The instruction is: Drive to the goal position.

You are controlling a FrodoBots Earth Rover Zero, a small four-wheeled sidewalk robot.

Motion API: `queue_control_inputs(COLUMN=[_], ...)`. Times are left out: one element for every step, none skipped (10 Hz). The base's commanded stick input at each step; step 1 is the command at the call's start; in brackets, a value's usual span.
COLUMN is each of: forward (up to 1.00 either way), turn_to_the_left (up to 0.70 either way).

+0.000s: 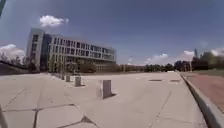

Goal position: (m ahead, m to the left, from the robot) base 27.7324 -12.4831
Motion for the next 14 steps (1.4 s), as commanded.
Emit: queue_control_inputs(forward=[0.70,0.70,0.70,0.70,0.70,0.70,0.70,0.70,0.70,0.70,0.70,0.70,0.70,0.70], turn_to_the_left=[-0.33,-0.33,-0.33,-0.33,-0.33,-0.33,-0.33,-0.33,-0.33,-0.33,-0.29,-0.21,-0.04,0.02])
